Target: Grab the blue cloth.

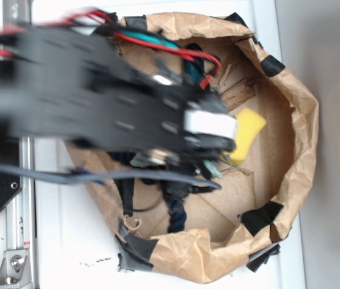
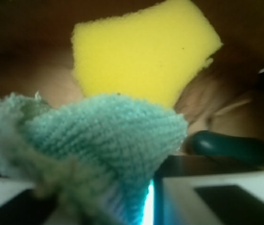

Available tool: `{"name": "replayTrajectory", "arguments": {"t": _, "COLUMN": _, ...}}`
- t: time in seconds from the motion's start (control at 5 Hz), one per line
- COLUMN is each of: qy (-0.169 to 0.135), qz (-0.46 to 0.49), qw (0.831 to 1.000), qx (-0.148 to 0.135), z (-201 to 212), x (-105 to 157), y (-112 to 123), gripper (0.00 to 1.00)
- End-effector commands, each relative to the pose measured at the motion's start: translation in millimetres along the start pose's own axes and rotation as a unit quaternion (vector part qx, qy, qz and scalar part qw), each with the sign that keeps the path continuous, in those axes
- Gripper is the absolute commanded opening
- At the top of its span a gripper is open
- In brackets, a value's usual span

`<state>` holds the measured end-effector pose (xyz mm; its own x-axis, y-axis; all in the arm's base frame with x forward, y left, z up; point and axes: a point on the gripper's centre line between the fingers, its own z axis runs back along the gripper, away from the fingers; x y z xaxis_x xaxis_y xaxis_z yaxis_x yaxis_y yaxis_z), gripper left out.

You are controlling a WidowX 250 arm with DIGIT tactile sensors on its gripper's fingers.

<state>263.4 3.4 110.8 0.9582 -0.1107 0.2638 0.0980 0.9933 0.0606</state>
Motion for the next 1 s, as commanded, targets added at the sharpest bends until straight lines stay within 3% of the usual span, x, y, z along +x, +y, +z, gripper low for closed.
{"name": "replayTrajectory", "arguments": {"t": 0.0, "qy": 0.037, "qz": 0.000, "qw": 0.999, "qx": -0.025, "z": 103.9, "x": 24.9, "y": 19.7, "gripper": 0.00}}
{"name": "replayTrajectory", "arguments": {"t": 0.2, "qy": 0.075, "qz": 0.001, "qw": 0.997, "qx": -0.030, "z": 90.2, "x": 29.5, "y": 14.5, "gripper": 0.00}}
{"name": "replayTrajectory", "arguments": {"t": 0.4, "qy": 0.149, "qz": 0.024, "qw": 0.987, "qx": -0.052, "z": 76.6, "x": 38.2, "y": 12.3, "gripper": 0.00}}
{"name": "replayTrajectory", "arguments": {"t": 0.8, "qy": 0.168, "qz": 0.019, "qw": 0.985, "qx": -0.038, "z": 69.4, "x": 29.3, "y": -5.8, "gripper": 0.00}}
